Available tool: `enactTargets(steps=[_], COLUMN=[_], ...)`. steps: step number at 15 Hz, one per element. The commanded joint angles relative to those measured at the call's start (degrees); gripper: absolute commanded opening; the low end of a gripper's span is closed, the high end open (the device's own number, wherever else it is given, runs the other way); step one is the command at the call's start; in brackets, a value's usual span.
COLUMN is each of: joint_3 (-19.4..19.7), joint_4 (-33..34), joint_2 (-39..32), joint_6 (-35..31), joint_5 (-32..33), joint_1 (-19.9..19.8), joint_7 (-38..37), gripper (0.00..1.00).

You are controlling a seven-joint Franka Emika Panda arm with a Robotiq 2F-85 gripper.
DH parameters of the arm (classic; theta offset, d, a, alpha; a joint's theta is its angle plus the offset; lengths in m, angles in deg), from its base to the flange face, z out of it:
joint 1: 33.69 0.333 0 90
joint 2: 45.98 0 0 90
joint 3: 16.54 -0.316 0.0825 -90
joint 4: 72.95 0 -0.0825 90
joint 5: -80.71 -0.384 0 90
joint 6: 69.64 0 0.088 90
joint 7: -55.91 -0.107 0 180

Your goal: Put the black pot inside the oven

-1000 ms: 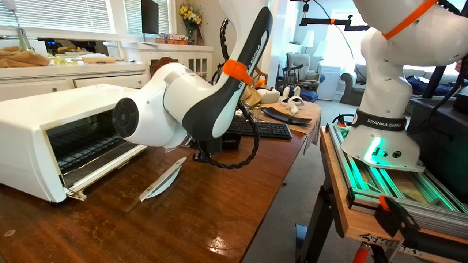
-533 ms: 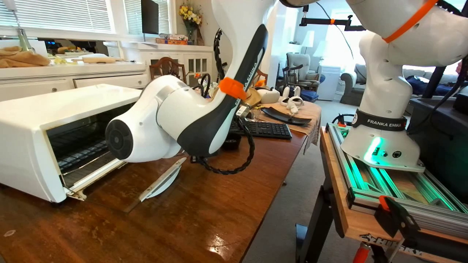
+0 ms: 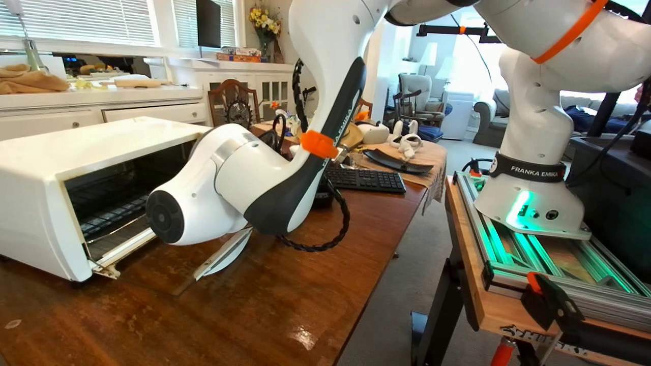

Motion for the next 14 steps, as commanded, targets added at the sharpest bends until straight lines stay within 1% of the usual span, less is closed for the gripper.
enactTargets(steps=[1,8,14], joint_3=[0.3,0.2,0.2], joint_4=[1.1,0.1,-1.3], joint_2=[-1.2,-0.8,0.2], joint_6=[0.6,-0.9,-1.9], joint_5=[0.8,0.0,-0.2], joint_1=[0.4,-0.3,-1.9], joint_7=[-0.7,-6.3,-10.9], gripper=[1.0,1.0,1.0])
